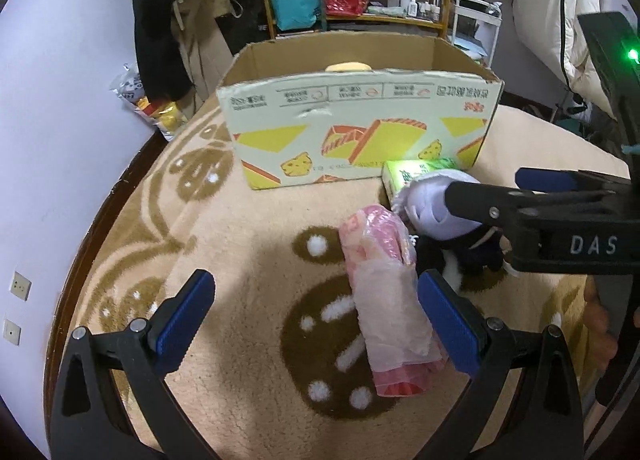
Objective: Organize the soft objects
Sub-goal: 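Move the left tool to the pink wrapped roll while the right tool approaches the white-haired doll, then close the left gripper on the pink wrapped roll while the right gripper grasps the doll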
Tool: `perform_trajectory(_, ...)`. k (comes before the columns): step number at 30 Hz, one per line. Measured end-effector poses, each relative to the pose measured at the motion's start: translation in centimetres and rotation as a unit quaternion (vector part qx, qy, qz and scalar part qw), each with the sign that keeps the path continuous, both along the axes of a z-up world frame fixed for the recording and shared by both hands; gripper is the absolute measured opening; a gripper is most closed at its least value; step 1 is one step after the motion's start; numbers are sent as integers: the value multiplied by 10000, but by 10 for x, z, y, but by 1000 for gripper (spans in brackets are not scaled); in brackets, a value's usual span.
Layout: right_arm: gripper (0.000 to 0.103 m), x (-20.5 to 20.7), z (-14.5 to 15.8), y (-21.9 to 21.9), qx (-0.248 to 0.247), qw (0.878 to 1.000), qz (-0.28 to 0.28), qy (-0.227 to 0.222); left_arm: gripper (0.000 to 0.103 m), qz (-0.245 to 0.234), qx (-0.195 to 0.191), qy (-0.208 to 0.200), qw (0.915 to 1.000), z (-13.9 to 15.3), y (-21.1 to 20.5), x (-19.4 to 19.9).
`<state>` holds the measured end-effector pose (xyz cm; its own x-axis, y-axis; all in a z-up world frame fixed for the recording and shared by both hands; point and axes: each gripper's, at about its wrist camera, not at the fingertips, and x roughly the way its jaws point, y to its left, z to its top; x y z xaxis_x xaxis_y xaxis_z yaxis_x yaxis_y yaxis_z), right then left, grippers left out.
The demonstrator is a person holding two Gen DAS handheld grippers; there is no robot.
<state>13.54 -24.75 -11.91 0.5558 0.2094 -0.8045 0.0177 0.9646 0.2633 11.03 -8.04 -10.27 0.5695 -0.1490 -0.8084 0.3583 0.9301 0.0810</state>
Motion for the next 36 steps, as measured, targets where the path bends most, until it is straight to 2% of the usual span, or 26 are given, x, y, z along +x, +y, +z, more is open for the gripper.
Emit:
perform_trajectory(16,103,10,-21,-2,400,9990,-31,218,101,-58,-122,617,9980,-30,-11,11)
perform_trajectory(25,103,11,-22,2,412,9989,14,223,100,-76,-153,699,9974,-35,-14,11)
perform_trajectory(28,103,11,-22,2,418,9989,19,226,89,-120,-91,827,9965,-41,-16,12)
perform_trajectory(30,101,11,-22,2,430,9988,57,209,78,-99,-214,1012,9946,-45,-15,14)
perform_trajectory(32,96,12,-22,3,486,9985,124,203,71,-94,-405,1124,9928,-46,-12,15)
perform_trajectory(33,95,12,-22,4,487,9985,145,192,63,-100,-487,1160,9920,-46,-11,15)
perform_trajectory(36,80,13,-21,8,572,9978,303,151,44,-199,-712,1342,9882,-50,-10,14)
